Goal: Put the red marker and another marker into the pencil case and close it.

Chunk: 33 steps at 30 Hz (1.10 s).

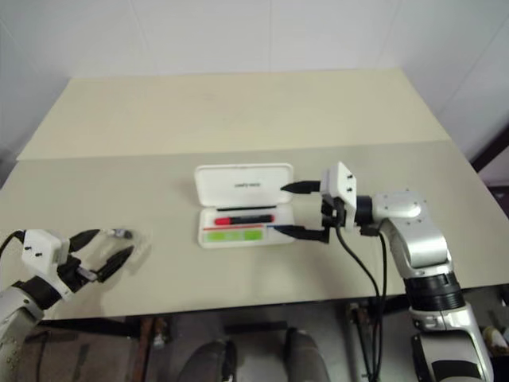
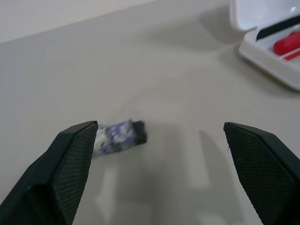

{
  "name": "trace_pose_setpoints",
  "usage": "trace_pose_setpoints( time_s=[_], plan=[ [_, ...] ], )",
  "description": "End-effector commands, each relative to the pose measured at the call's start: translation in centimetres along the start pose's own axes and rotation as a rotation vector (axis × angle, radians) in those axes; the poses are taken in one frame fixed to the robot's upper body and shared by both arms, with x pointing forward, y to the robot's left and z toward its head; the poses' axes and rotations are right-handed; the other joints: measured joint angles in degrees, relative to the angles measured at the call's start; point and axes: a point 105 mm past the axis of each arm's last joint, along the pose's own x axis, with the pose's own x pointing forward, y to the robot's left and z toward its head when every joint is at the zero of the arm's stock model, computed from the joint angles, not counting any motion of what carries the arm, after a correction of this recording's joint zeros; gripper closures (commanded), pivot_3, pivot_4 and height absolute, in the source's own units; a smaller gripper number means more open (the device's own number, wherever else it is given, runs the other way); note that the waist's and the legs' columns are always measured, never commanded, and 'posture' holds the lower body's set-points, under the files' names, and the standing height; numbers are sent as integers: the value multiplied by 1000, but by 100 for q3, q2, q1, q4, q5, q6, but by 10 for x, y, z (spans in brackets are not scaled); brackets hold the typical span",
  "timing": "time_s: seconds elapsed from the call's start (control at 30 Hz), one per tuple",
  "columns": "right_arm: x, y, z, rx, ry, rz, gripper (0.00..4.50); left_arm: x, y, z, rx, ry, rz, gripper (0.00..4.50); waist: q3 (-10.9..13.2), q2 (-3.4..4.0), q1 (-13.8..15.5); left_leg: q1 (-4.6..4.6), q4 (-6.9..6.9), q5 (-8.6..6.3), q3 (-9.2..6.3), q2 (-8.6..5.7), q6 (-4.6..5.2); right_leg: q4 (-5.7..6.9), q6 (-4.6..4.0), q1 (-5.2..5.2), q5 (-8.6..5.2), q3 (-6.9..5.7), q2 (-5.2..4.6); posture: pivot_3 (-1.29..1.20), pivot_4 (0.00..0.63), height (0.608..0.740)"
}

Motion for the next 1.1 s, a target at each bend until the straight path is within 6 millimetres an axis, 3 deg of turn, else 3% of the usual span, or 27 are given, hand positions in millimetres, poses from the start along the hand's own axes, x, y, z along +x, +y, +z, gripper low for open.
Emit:
trace_pose_setpoints(
  time_s=[0.03, 0.37, 0.9, 1.1],
  plan=[
    [-4, 1, 8, -43, -11, -17, 36, -2, 15, 5, 31, -12, 65, 0, 0, 0, 0, 0, 0, -1, 0, 2, -1, 0, 0, 0, 0, 0, 1, 0, 150, 740],
    [-8, 3, 11, -48, -5, -43, 36, 22, -4, -13, -63, 0, 79, 0, -3, -6, 6, -5, 0, -6, 8, -1, 6, -2, 6, -6, 4, 6, -4, 0, 150, 740],
    [-11, 3, 14, -61, 9, -72, 36, 55, 3, -28, -91, 0, 99, 0, -5, -8, 11, -1, 0, -4, 20, -1, 4, 3, 8, -5, 5, 7, -3, 0, 150, 740],
    [-14, 1, 15, -70, 17, -89, 0, 62, 2, -25, -89, -1, 73, 1847, -5, -8, 42, 5, 3, -2, 20, -1, 3, 9, 8, -3, 5, 7, -4, 0, 150, 740]
  ],
)
